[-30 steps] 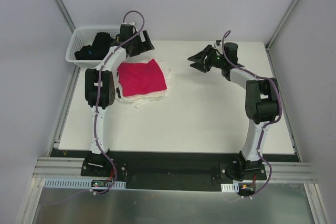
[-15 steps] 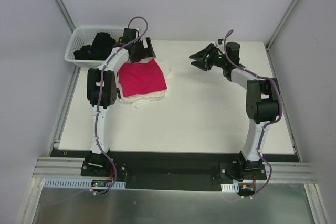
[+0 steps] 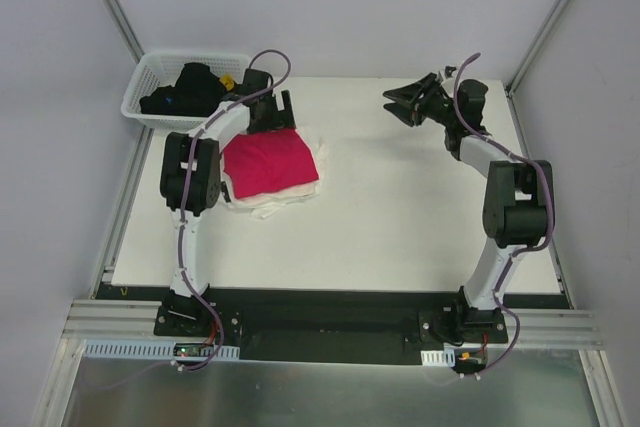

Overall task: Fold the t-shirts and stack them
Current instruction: Put the neatly folded tshirt into the corner of the board with both arms

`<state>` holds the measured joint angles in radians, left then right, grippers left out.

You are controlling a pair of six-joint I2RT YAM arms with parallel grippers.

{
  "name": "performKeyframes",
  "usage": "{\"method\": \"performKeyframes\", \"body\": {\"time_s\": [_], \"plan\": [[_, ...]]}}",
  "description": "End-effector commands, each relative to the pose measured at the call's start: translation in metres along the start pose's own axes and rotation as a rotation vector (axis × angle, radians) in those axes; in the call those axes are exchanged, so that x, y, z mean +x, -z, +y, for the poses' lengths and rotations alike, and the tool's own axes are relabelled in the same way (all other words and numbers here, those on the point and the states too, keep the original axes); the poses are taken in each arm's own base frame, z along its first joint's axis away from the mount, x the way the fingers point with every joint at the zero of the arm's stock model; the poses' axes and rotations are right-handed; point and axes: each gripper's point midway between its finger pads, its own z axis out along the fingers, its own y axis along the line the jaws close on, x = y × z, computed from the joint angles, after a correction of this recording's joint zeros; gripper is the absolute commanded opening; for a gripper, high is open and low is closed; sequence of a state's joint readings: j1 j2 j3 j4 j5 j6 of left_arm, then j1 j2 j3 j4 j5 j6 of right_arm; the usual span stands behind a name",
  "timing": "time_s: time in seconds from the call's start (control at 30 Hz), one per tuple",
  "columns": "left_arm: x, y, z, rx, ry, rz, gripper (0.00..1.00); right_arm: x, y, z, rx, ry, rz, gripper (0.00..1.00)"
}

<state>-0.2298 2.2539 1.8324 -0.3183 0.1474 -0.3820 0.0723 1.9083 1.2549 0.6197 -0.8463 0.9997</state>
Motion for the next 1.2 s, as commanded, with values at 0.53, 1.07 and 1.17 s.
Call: {"method": "performKeyframes", "body": {"time_s": [0.53, 1.07, 1.17], "plan": [[0.121, 0.077, 0.017, -0.191, -0.024, 0.16, 0.98, 0.0, 0.047, 0.064, -0.172, 0.115, -0.073, 0.54], [-0.032, 0.166, -0.134, 0.236, -0.216, -0.101, 0.99, 0.005, 0.041, 0.026, -0.102, 0.078, -0.055, 0.65], [-0.007, 0.18, -0.169, 0.364, -0.197, -0.032, 0.99, 0.006, 0.04, 0.021, -0.094, 0.071, -0.053, 0.65]]}}
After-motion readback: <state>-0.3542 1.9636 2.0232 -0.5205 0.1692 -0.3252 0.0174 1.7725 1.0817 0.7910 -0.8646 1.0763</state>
